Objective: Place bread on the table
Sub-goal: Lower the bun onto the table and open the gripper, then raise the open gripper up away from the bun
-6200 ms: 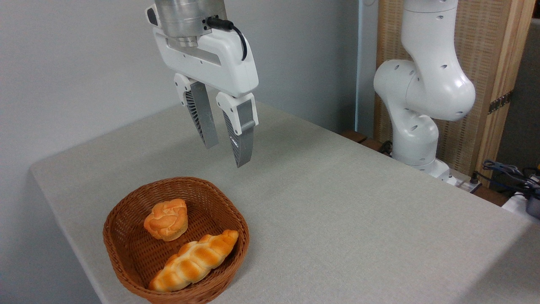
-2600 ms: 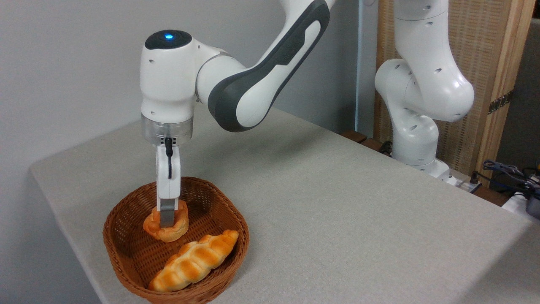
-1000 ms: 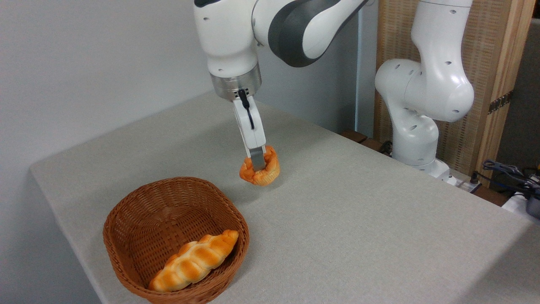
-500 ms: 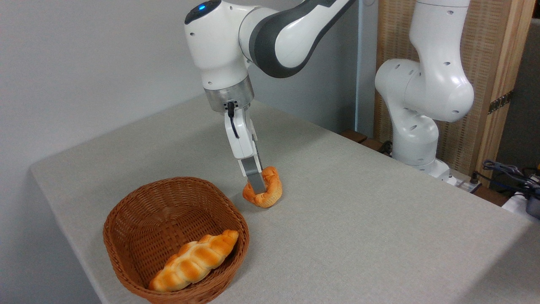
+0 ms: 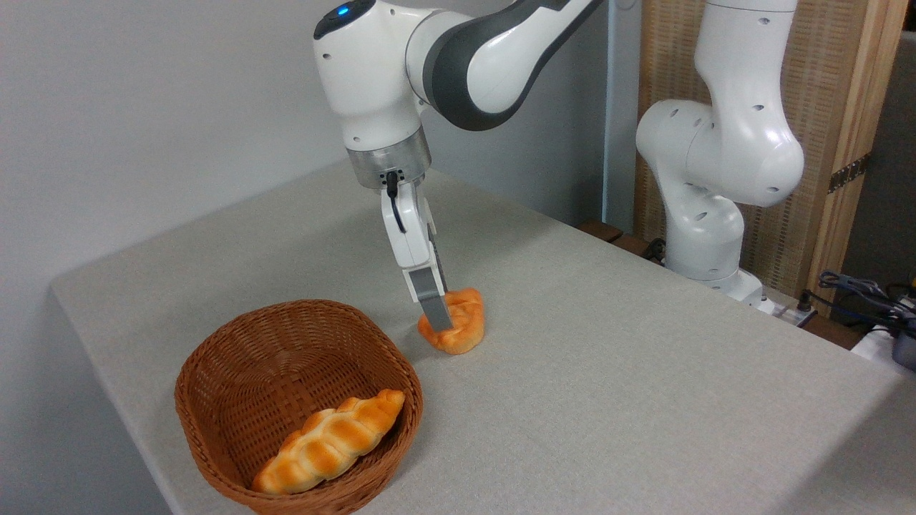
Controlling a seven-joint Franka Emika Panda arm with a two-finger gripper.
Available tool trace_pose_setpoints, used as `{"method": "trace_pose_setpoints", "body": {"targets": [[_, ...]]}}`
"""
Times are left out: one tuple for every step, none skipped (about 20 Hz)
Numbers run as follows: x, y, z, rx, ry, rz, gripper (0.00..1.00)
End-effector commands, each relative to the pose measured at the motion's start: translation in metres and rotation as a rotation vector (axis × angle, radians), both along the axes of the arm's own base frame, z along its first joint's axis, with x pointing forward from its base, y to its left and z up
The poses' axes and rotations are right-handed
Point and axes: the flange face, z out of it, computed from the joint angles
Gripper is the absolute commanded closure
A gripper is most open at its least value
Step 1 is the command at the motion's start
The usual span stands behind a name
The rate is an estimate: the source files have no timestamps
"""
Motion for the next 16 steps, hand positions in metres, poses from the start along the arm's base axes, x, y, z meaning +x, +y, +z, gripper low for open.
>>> {"method": "trace_pose_setpoints", "body": {"targets": [[-0.005, 0.007, 0.013, 0.003, -0.004, 0.010, 0.00], [-0.003, 0.008, 0.018, 0.000, -0.013, 0.026, 0.00], [-0.001, 0.009, 0.027, -0.005, -0.018, 0.062, 0.00], [0.005, 0.008, 0.042, -0.015, -0.019, 0.107, 0.00], [0.010, 0.007, 0.055, -0.017, -0.009, 0.153, 0.00], [0.019, 0.006, 0.066, -0.015, 0.003, 0.209, 0.00], [0.029, 0.008, 0.080, -0.011, 0.008, 0.267, 0.00], [0.038, 0.012, 0.092, -0.009, 0.006, 0.332, 0.00], [0.047, 0.019, 0.103, -0.013, -0.008, 0.395, 0.00], [0.056, 0.026, 0.116, -0.020, -0.032, 0.456, 0.00], [0.064, 0.028, 0.126, -0.026, -0.054, 0.509, 0.00], [0.072, 0.030, 0.134, -0.029, -0.073, 0.567, 0.00], [0.081, 0.039, 0.144, -0.036, -0.094, 0.631, 0.00], [0.091, 0.048, 0.152, -0.045, -0.113, 0.688, 0.00], [0.097, 0.051, 0.158, -0.048, -0.128, 0.723, 0.00], [0.102, 0.051, 0.161, -0.053, -0.141, 0.734, 0.00]]}}
